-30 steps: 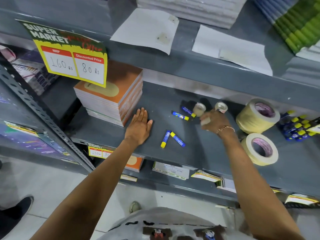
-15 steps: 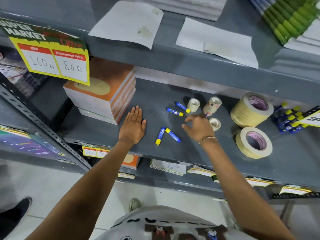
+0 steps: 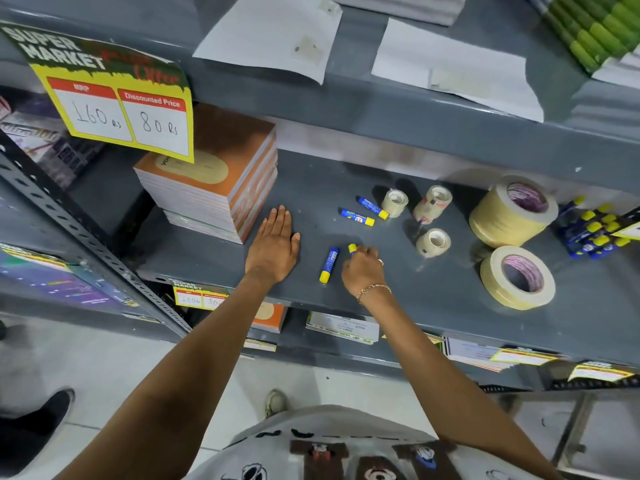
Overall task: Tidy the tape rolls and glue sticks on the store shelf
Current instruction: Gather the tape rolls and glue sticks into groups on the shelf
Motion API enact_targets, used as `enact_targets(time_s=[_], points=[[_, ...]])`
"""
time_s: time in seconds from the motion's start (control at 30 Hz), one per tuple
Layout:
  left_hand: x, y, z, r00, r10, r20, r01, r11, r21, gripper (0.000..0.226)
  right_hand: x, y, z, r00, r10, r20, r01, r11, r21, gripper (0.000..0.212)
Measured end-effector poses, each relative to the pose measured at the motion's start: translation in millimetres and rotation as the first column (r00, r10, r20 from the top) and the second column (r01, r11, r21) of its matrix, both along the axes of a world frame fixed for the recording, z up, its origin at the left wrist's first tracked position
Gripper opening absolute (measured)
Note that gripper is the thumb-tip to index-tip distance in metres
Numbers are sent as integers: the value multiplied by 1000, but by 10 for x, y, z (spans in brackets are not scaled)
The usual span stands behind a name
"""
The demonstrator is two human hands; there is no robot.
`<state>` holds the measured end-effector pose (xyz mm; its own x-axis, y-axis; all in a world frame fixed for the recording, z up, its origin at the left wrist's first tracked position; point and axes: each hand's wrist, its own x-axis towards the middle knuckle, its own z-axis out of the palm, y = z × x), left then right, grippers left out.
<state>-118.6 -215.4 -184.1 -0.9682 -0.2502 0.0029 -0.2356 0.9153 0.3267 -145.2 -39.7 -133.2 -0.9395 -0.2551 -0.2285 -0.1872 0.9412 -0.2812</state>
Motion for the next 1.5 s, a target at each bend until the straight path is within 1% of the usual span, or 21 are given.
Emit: enact_targets(time_s=[0.1, 0.17, 0.23, 0.27, 0.37, 0.47, 0.53, 0.6, 0.67, 0.7, 0.73, 0.8, 0.83, 0.87, 0.9, 0.97, 1.13, 1.2, 1.3, 1.4, 1.5], points=[[-3, -6, -3, 1000, -2, -1, 2, 1000, -2, 59, 92, -223, -27, 1000, 28, -5, -28, 998, -49, 32], [-3, -4, 3, 1000, -3, 1, 3, 1000, -8, 59, 159, -332, -65, 997, -76, -14, 74, 994, -75, 37], [-7, 2, 11, 1000, -4, 3, 4, 1000, -17, 58, 206, -382, -137, 979, -202, -7, 200, 976, -83, 54], [-8, 7, 11, 1000, -1, 8, 1, 1000, -19, 58, 233, -394, -179, 977, -214, -21, 213, 975, -58, 58], [-53, 67, 19, 999, 30, 23, -30, 999, -20, 58, 262, -404, -264, 982, -176, -74, 177, 984, 7, 47], [-92, 267, 43, 992, 124, 16, -124, 992, 33, 60, 253, -321, -216, 993, -102, -63, 105, 994, 44, 40], [-106, 457, 45, 984, 176, -2, -175, 982, 76, 63, 226, -155, -61, 998, -60, 3, 60, 998, -29, 38], [-123, 688, 32, 981, 193, -12, -191, 976, 102, 67, 152, 155, 175, 998, -49, 32, 53, 983, -173, 33], [-143, 990, 18, 987, 160, -1, -159, 982, 97, 70, 41, 645, 446, 980, -187, -60, 146, 899, -412, 26], [-152, 1155, 14, 992, 126, 3, -126, 989, 75, 72, -25, 935, 573, 940, -317, -124, 209, 825, -526, 23], [-154, 1310, 8, 996, 89, 2, -89, 994, 55, 73, -102, 1245, 668, 864, -466, -189, 272, 749, -605, 21], [-167, 1628, 7, 1000, 29, -7, -29, 999, 43, 75, -290, 1938, 772, 628, -741, -238, 434, 587, -683, 24], [-182, 1798, 9, 1000, 6, -5, -6, 999, 43, 76, -398, 2291, 785, 524, -827, -203, 516, 498, -697, 26], [-194, 1961, 12, 1000, -17, 8, 17, 999, 40, 76, -519, 2616, 754, 472, -871, -137, 596, 430, -679, 30], [-208, 2101, 16, 999, -31, 24, 30, 999, 37, 77, -626, 2883, 707, 465, -883, -60, 670, 395, -629, 33], [-263, 2367, 24, 998, -12, 69, 10, 999, 30, 77, -800, 3287, 576, 519, -851, 80, 745, 405, -530, 33], [-360, 2604, 22, 989, 123, 86, -122, 992, -14, 71, -993, 3686, 286, 666, -704, 246, 730, 547, -411, 39], [-358, 2610, 7, 988, 141, 56, -139, 990, -32, 71, -1142, 3736, 196, 706, -664, 245, 700, 601, -386, 38], [-349, 2611, 4, 988, 149, 37, -147, 988, -47, 71, -1285, 3714, 152, 724, -637, 264, 684, 614, -395, 29], [-347, 2625, 9, 987, 153, 41, -150, 987, -62, 71, -1322, 3723, 184, 738, -627, 251, 671, 641, -371, 40], [-344, 2630, 10, 984, 167, 59, -162, 984, -75, 71, -1306, 3757, 145, 754, -615, 229, 648, 642, -411, 28]])
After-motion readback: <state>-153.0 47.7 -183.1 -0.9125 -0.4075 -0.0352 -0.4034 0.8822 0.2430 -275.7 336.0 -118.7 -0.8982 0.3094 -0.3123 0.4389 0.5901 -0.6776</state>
